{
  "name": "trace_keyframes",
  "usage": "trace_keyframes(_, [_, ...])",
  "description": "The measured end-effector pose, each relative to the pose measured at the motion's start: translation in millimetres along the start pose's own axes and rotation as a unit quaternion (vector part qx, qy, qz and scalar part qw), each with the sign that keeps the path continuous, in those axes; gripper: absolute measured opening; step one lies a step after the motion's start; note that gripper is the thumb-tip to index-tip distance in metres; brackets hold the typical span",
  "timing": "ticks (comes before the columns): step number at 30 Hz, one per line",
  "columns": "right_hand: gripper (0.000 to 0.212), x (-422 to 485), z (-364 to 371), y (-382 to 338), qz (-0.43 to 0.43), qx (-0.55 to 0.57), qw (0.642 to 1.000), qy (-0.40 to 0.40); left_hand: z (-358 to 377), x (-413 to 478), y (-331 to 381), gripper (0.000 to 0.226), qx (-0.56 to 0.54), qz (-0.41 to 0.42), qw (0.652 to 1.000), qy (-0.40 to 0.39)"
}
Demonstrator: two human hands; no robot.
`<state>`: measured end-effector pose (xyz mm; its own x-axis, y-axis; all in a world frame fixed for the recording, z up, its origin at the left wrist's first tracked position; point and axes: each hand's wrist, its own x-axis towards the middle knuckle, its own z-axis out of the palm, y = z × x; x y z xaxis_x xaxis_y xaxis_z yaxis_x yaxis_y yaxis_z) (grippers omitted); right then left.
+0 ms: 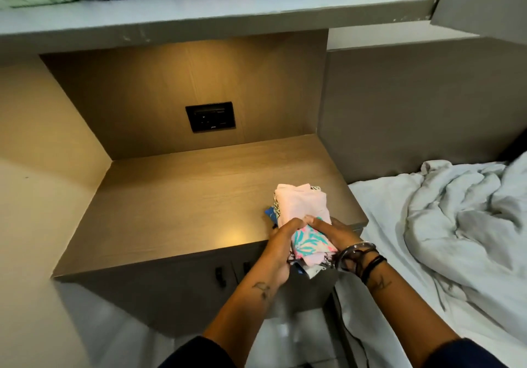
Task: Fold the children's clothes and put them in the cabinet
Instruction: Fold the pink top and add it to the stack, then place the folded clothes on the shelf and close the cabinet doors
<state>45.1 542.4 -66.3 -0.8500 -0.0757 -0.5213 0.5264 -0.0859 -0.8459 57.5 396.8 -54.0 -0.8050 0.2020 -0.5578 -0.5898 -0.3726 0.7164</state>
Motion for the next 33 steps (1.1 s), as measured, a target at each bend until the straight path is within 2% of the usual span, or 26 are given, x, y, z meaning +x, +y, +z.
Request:
trace_keyframes(2, [0.068, -29, 17, 8, -0.019, 0.049, 0.997, -0.047, -16, -37, 1, 0.041, -0.004, 0.032, 0.999, -0.028])
trace_keyframes(4, [0.048, -58, 31, 12, -0.013, 0.101, 0.989, -0.103, -28, -71, 3, 0.051, -0.005, 0.052, 0.996, -0.066])
trace_keyframes(7, [0.054, -101, 52, 15, -0.019, 0.161, 0.975, -0.153, -41, -116, 9, 0.062, 0.007, 0.069, 0.989, -0.131])
trace_keyframes(9, [0.054, -125, 63, 8, -0.049, 0.186, 0.967, -0.168, -44, -139, 17, 0.058, 0.005, 0.075, 0.985, -0.156])
trace_keyframes(12, [0.066, -163, 75, -18, -0.115, 0.151, 0.977, -0.098, -41, -170, 33, 0.052, 0.013, 0.087, 0.983, -0.162])
trace_keyframes(15, [0.076, -196, 77, -56, -0.201, 0.122, 0.972, -0.021, -27, -195, 62, 0.058, 0.031, 0.145, 0.975, -0.168])
trace_keyframes(19, [0.055, -232, 84, -132, -0.373, 0.086, 0.924, -0.006, 21, -219, 125, 0.061, 0.024, 0.264, 0.949, -0.173])
trace_keyframes(22, [0.032, -243, 84, -211, -0.452, 0.047, 0.891, 0.014, 66, -225, 191, 0.066, 0.028, 0.338, 0.929, -0.149])
trace_keyframes(24, [0.016, -238, 80, -267, -0.463, 0.021, 0.885, 0.047, 97, -221, 238, 0.058, 0.05, 0.349, 0.924, -0.151])
trace_keyframes(26, [0.009, -226, 74, -319, -0.452, 0.011, 0.887, 0.094, 127, -209, 279, 0.048, 0.085, 0.35, 0.921, -0.147])
trace_keyframes(28, [0.012, -207, 66, -366, -0.42, 0.015, 0.899, 0.12, 156, -192, 318, 0.048, 0.121, 0.337, 0.926, -0.123])
trace_keyframes(30, [0.002, -181, 59, -401, -0.399, -0.025, 0.902, 0.165, 178, -171, 346, 0.051, 0.135, 0.307, 0.936, -0.109])
trace_keyframes(33, [0.01, -134, 44, -443, -0.375, -0.062, 0.897, 0.228, 203, -126, 376, 0.058, 0.149, 0.256, 0.951, -0.087])
